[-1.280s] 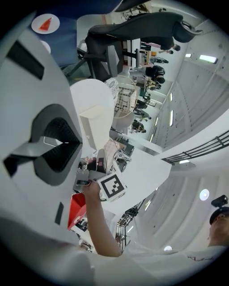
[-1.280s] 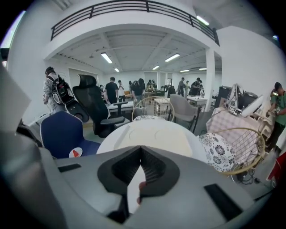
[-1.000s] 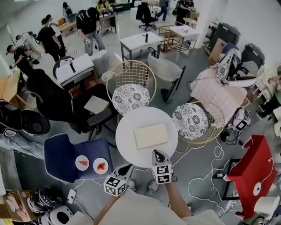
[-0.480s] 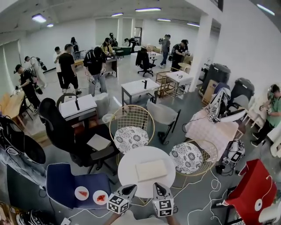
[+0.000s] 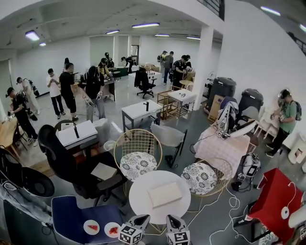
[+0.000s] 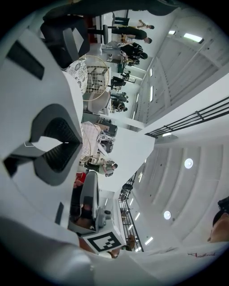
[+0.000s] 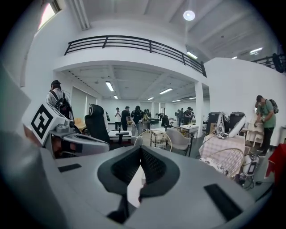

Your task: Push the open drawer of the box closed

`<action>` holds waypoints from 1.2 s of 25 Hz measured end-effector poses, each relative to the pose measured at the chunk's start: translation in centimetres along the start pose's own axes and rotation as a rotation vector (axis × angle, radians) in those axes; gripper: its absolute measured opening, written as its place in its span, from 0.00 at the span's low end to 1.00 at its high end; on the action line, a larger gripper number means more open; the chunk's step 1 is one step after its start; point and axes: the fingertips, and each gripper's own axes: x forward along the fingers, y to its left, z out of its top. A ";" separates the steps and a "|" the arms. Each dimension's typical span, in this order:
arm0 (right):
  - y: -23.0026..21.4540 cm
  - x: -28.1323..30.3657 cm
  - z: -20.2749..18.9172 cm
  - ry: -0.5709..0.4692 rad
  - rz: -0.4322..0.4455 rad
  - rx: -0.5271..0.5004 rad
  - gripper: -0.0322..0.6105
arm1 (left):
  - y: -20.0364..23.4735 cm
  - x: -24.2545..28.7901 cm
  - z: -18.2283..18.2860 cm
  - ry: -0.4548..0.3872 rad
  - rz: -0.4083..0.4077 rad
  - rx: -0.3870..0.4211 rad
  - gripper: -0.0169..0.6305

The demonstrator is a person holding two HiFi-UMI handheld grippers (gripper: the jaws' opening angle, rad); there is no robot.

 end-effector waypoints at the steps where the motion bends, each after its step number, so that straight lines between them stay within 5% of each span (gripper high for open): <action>1: 0.3 -0.5 -0.2 0.005 -0.008 0.002 0.07 | -0.2 -0.4 -0.8 0.016 -0.005 -0.003 0.05; 13: 3.3 -7.8 -2.4 -0.006 -0.027 0.012 0.07 | -6.0 -4.2 -3.3 0.007 -0.042 0.016 0.05; 30: 10.2 -28.6 -12.2 0.007 -0.019 0.043 0.07 | -24.1 -16.5 -12.1 0.006 -0.034 0.054 0.05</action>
